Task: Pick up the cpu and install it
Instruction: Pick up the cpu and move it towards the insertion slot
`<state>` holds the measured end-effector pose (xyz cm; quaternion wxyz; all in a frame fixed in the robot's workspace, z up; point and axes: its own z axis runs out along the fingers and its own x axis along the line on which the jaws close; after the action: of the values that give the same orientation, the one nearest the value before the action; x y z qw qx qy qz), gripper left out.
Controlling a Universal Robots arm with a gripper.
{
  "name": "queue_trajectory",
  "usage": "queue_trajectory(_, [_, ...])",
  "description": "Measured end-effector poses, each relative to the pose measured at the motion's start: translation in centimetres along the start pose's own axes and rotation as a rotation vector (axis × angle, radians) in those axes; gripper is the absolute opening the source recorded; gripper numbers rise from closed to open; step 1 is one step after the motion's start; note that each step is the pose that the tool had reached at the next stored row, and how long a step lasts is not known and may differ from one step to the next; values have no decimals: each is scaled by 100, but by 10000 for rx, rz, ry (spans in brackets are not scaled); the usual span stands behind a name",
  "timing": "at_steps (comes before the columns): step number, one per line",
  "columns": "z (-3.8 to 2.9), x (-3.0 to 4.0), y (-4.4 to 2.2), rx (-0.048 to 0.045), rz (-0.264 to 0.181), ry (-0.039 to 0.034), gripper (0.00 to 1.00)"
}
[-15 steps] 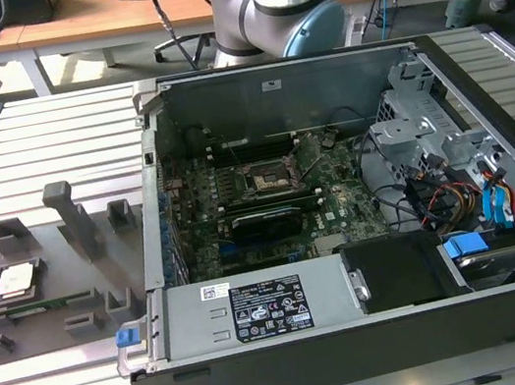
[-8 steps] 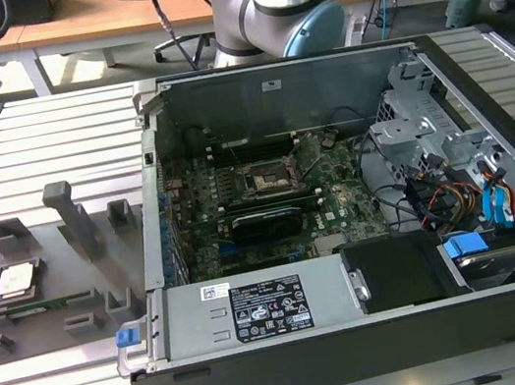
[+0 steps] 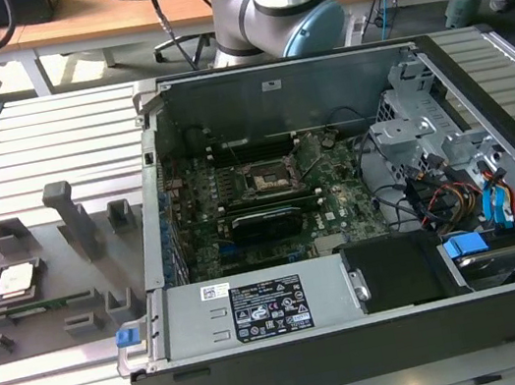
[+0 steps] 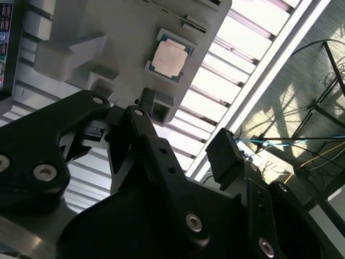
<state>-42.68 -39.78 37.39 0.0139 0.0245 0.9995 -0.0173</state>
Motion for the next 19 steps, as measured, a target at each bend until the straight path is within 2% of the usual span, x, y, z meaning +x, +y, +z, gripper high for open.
queue_trajectory(3, [42,1,1,0,0,1,66])
queue_trajectory(19, [140,4,5,0,0,1,66])
